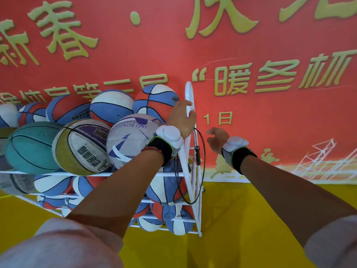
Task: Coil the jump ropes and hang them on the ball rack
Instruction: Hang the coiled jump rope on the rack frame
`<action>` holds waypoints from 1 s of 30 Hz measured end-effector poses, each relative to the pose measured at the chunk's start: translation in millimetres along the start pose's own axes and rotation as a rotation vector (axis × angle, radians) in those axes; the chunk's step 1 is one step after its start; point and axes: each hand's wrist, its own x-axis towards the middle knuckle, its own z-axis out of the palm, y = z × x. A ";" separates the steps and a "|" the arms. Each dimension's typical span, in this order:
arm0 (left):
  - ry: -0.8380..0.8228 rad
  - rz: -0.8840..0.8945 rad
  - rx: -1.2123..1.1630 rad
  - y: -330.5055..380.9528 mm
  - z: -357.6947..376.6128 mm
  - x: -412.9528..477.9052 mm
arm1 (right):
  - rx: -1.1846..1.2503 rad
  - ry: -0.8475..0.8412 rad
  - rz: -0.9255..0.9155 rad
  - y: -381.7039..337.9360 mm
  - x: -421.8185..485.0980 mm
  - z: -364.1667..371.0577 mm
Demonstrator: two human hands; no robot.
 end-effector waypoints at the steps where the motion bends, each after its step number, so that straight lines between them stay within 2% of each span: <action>1: -0.006 0.051 -0.010 5.7 4.9 -1.4 | 0.016 0.013 -0.004 0.3 -7.8 -5.6; 5: -0.015 0.206 -0.057 35.0 26.5 -10.9 | 0.059 0.048 0.002 -1.9 -41.6 -35.0; 11: -0.256 0.093 -0.146 57.4 63.7 -34.0 | -0.052 0.160 0.161 10.0 -92.7 -64.7; 17: -0.491 0.151 -0.155 61.5 97.5 -70.1 | -0.019 0.304 0.343 40.2 -159.7 -66.8; 21: -0.632 0.152 -0.166 51.8 109.0 -109.0 | -0.004 0.375 0.460 51.5 -210.1 -47.1; 30: -1.099 0.174 -0.128 23.4 143.0 -228.4 | 0.144 0.484 0.799 100.4 -352.6 25.8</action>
